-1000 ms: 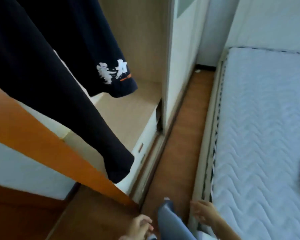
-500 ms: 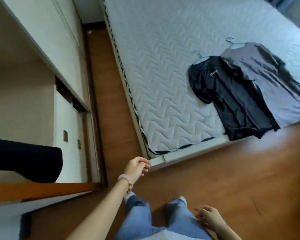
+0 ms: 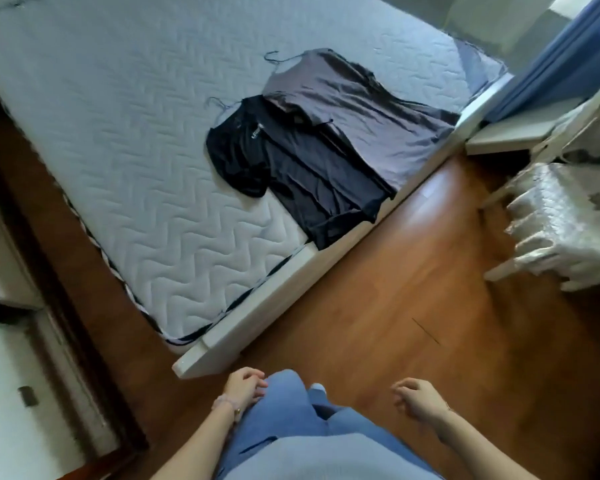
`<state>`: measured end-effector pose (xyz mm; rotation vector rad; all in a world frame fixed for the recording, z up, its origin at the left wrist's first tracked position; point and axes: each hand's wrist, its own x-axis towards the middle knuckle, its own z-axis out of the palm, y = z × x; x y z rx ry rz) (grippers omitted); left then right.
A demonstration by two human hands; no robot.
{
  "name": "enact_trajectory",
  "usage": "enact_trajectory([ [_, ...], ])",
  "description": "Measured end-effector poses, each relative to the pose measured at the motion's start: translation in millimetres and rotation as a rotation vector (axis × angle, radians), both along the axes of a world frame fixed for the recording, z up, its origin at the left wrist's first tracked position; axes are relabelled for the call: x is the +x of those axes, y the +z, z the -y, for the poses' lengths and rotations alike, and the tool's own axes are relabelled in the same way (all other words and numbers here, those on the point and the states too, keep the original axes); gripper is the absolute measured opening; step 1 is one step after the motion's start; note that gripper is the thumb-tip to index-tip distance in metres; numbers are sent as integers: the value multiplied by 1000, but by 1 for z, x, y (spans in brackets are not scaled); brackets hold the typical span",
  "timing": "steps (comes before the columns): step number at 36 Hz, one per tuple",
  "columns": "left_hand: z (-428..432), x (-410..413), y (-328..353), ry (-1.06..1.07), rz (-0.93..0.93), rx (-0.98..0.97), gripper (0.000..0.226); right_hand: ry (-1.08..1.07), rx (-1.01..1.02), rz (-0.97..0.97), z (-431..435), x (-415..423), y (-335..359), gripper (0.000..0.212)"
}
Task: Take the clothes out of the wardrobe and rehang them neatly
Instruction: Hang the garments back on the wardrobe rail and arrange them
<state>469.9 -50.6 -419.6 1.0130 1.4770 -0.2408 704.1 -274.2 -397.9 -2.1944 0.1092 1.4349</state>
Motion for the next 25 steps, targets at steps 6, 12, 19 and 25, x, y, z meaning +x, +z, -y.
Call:
enact_trajectory([
  [6, -16, 66, -3, -126, -57, -13, 28, -208, 70, 10, -1, 67, 7, 20],
  [12, -44, 132, -19, -258, -153, -19, 27, -293, 121, -1, -26, 135, 0, 23],
  [19, -69, 243, -34, -269, -178, -64, 25, -307, 122, -75, -58, 239, -12, 24],
  [25, -94, 376, -20, -330, -102, -30, 22, -373, 147, -75, -77, 348, -5, 23],
])
